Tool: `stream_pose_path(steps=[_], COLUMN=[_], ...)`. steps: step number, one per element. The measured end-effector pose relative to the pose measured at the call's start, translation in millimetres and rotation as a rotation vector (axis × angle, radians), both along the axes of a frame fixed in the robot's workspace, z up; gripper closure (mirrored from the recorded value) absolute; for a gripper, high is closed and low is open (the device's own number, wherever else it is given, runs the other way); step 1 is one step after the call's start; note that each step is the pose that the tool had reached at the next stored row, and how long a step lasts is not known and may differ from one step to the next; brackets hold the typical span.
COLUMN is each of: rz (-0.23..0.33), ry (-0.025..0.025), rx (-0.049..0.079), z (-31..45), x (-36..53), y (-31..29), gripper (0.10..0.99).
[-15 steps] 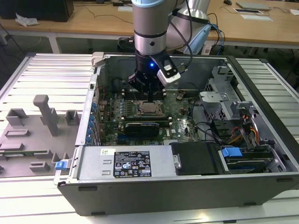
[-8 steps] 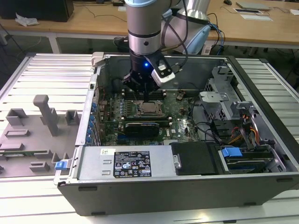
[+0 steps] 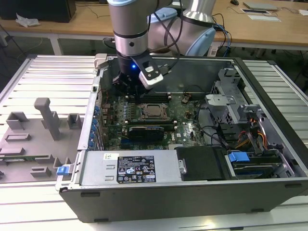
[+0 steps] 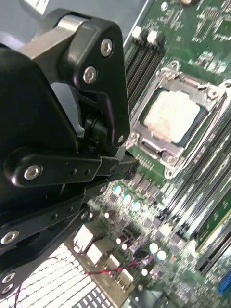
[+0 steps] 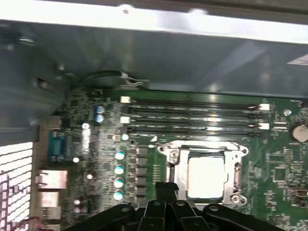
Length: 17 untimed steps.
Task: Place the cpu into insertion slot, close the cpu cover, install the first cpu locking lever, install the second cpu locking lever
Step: 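Install the first cpu locking lever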
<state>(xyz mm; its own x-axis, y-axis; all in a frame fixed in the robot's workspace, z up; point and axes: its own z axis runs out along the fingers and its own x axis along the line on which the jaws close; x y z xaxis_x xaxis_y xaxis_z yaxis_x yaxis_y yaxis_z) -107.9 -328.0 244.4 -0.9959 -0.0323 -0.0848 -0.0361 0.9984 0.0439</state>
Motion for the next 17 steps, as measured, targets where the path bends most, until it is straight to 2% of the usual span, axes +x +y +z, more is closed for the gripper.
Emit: stream_pose_path(steps=[3, 6, 7, 8, 11, 13, 17], rz=[0.0, 0.0, 0.0, 0.0, 0.0, 0.0, 0.0], ry=[-0.0015, -0.002, -0.0023, -0.0023, -0.0027, -0.0028, -0.0027], rx=[0.005, 0.046, 0.079, 0.099, 0.128, 0.165, 0.197], z=[0.0, 0.0, 0.0, 0.0, 0.0, 0.0, 0.0], x=[-6.9, -8.8, -9.8, -11.0, -15.0, -16.3, -17.3], y=[0.0, 0.0, 0.0, 0.0, 0.0, 0.0, 0.0], gripper=[0.98, 0.98, 0.98, 0.98, 0.98, 0.98, 0.98])
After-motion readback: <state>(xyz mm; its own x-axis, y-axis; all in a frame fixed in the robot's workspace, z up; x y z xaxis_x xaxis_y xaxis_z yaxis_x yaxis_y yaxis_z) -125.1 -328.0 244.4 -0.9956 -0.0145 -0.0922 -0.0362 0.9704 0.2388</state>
